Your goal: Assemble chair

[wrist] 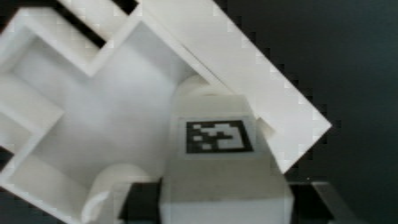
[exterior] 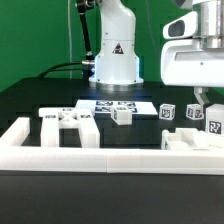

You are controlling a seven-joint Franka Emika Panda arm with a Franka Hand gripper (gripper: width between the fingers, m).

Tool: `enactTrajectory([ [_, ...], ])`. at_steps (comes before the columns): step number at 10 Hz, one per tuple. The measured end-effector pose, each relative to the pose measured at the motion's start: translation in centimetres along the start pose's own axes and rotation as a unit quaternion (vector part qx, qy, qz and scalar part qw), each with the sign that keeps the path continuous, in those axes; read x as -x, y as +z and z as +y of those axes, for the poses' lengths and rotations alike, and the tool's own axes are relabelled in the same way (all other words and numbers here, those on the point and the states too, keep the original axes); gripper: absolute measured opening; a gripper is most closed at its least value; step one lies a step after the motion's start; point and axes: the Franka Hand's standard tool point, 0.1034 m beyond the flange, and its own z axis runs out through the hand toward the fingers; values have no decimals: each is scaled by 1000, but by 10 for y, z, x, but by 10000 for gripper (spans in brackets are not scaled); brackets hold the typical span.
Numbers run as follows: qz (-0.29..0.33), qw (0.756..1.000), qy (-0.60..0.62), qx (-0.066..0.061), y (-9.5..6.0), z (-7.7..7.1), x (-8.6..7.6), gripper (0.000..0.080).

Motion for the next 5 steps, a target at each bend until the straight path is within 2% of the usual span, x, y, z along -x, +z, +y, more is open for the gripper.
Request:
enactTrajectory([
  [1,-1,1000,-20,1,0,0,0,475],
  [2,-1,999,-36,1,-1,-1,-1,475],
  [3,-1,998,-59,1,-2,-2,-1,615],
  [5,-2,982,-189,3,0,-1,0,646],
])
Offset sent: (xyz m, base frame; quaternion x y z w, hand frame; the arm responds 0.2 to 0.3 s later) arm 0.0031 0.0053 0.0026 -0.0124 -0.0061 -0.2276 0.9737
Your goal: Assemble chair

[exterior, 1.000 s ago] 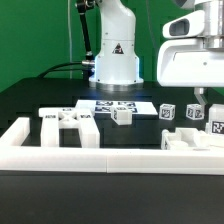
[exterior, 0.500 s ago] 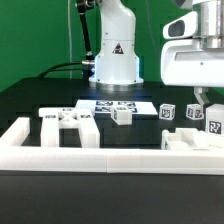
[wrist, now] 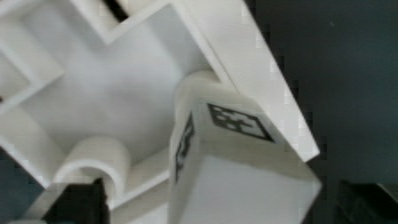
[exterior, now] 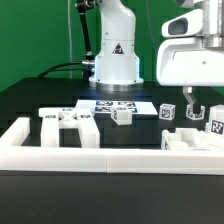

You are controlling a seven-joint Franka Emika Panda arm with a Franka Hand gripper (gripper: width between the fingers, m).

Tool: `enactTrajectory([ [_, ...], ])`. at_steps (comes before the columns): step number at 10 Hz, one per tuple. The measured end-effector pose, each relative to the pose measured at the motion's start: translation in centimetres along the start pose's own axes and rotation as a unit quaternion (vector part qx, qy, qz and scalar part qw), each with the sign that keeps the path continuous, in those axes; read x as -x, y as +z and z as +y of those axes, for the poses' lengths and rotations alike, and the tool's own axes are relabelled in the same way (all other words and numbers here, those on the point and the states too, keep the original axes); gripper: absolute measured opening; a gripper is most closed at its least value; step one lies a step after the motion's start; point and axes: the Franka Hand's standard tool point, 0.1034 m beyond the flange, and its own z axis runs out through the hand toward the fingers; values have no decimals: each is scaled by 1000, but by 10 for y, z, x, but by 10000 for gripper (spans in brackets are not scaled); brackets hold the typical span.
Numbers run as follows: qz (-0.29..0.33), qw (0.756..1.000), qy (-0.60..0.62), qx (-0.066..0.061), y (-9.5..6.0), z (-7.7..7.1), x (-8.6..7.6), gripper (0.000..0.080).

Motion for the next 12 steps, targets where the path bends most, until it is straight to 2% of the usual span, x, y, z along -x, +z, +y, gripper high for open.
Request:
enactTrajectory([
  [2,-1,996,-85,0,1,-1,1,649],
  [7,-1,965,-262,-2,-1,-6,4,649],
  [12,-7,913,-408,3,-2,-2,-2,649],
])
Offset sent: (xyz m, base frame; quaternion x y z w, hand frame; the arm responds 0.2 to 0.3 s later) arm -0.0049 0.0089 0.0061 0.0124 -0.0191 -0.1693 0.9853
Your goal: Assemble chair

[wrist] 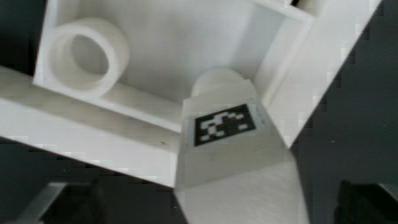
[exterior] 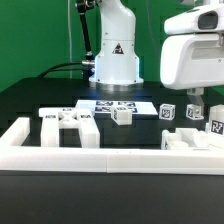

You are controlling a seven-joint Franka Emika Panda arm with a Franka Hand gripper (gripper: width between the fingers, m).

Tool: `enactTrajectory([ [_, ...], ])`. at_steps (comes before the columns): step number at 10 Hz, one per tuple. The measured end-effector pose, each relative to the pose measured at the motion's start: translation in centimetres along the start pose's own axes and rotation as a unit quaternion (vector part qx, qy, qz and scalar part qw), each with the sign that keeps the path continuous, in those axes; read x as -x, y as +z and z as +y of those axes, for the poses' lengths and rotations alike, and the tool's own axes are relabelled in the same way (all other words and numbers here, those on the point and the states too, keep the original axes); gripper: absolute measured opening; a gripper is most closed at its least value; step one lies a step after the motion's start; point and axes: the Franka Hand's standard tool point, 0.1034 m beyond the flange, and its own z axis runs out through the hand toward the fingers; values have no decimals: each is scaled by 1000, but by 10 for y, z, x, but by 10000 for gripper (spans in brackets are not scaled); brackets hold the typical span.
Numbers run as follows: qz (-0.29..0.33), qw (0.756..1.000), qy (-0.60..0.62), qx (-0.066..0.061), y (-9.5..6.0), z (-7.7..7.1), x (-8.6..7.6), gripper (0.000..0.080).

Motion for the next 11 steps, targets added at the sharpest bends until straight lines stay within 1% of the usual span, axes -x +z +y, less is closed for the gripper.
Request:
enactTrajectory([
  [1,-1,1000,-27,1,1,1,1,649],
  [2,-1,1000,-21,1,1,1,2,536],
  [3,-1,1000,-15,1,1,1,2,536],
  [4,-2,1000,-5,1,1,1,2,363],
  [5,-2,1000,1,1,1,1,2,363],
  [6,-1,999,36,-1,1,1,2,290],
  [8,4,991,132,0,2,0,0,290],
  [11,13,960,279,-2,2,1,-1,290],
])
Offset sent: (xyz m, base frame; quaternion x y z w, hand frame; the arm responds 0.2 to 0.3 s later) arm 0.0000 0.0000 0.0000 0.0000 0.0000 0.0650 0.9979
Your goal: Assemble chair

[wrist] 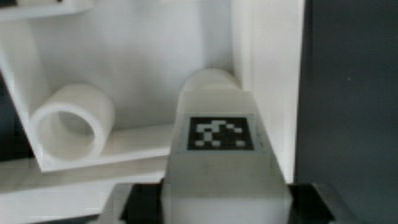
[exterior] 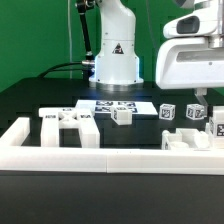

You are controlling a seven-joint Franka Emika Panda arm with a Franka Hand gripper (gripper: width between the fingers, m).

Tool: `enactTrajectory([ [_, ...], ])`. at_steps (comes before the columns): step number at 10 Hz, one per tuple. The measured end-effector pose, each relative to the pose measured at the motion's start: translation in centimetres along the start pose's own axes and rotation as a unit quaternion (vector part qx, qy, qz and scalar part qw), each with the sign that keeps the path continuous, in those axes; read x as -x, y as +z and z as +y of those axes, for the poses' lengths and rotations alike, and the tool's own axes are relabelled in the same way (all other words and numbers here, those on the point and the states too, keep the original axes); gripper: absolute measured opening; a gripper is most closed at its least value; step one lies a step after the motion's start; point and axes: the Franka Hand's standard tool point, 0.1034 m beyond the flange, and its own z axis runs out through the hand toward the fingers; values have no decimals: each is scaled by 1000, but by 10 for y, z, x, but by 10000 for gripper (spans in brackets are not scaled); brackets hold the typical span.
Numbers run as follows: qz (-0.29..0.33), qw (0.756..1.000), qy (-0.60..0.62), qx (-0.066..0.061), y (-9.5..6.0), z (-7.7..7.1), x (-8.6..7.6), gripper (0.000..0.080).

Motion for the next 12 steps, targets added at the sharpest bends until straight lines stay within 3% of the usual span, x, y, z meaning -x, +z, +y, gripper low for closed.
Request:
enactTrajectory([
  [4,-1,986,168,-1,1,0,0,290],
  [7,-1,951,308,0,1,-1,0,290],
  [12,-3,898,441,0,1,-3,1,290],
])
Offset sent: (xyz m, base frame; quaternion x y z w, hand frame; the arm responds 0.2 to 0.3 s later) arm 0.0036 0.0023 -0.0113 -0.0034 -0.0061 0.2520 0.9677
